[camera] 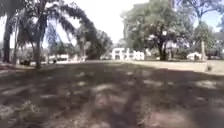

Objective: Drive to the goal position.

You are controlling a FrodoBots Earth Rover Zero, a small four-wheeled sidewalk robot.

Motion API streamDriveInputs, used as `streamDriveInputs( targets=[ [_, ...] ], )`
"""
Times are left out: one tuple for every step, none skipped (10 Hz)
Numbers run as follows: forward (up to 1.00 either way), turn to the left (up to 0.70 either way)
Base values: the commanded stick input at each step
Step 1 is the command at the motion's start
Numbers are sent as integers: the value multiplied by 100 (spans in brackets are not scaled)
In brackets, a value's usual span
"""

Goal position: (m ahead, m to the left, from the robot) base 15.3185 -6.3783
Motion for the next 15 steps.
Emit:
streamDriveInputs(
  targets=[
    [70,0],
    [70,0],
    [70,0],
    [70,0],
    [70,0],
    [70,0],
    [70,0],
    [70,0],
    [70,0],
    [70,0],
    [70,0],
    [70,0],
    [70,0],
    [70,0],
    [70,0]
  ],
)
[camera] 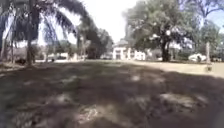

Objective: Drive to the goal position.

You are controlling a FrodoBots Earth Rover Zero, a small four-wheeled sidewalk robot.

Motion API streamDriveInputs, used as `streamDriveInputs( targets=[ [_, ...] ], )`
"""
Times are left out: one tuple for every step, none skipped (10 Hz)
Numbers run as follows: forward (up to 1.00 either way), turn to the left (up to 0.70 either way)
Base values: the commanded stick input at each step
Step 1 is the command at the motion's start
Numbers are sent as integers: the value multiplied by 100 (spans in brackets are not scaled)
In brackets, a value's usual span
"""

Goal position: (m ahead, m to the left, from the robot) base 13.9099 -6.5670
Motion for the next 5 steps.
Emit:
streamDriveInputs(
  targets=[
    [70,0],
    [70,0],
    [70,0],
    [70,0],
    [70,0]
  ],
)
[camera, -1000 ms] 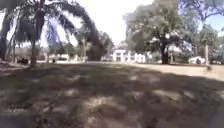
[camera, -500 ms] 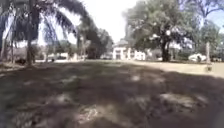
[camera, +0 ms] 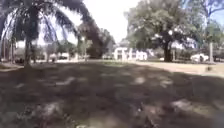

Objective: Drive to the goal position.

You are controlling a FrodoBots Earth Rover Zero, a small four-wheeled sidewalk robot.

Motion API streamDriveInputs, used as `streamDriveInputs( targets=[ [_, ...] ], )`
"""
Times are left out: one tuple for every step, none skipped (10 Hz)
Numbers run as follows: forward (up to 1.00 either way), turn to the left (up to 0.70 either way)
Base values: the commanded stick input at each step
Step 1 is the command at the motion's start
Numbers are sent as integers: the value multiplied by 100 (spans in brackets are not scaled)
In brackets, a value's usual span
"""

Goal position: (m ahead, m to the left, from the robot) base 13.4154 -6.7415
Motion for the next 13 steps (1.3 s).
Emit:
streamDriveInputs(
  targets=[
    [70,0],
    [70,0],
    [70,0],
    [70,0],
    [70,0],
    [70,0],
    [70,0],
    [70,0],
    [70,0],
    [70,0],
    [70,0],
    [70,0],
    [70,0]
  ],
)
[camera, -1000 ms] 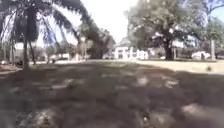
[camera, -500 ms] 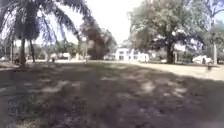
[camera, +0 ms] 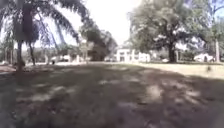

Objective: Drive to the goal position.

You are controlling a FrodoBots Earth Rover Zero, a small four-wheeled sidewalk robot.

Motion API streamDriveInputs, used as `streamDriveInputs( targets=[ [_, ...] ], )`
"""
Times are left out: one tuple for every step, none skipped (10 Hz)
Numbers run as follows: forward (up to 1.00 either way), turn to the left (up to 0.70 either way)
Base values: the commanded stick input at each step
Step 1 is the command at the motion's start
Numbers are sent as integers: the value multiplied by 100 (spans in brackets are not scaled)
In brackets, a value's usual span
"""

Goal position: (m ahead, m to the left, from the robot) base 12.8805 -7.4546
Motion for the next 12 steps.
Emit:
streamDriveInputs(
  targets=[
    [70,0],
    [70,0],
    [70,0],
    [70,0],
    [70,0],
    [70,0],
    [70,0],
    [70,0],
    [70,0],
    [70,0],
    [70,0],
    [70,0]
  ],
)
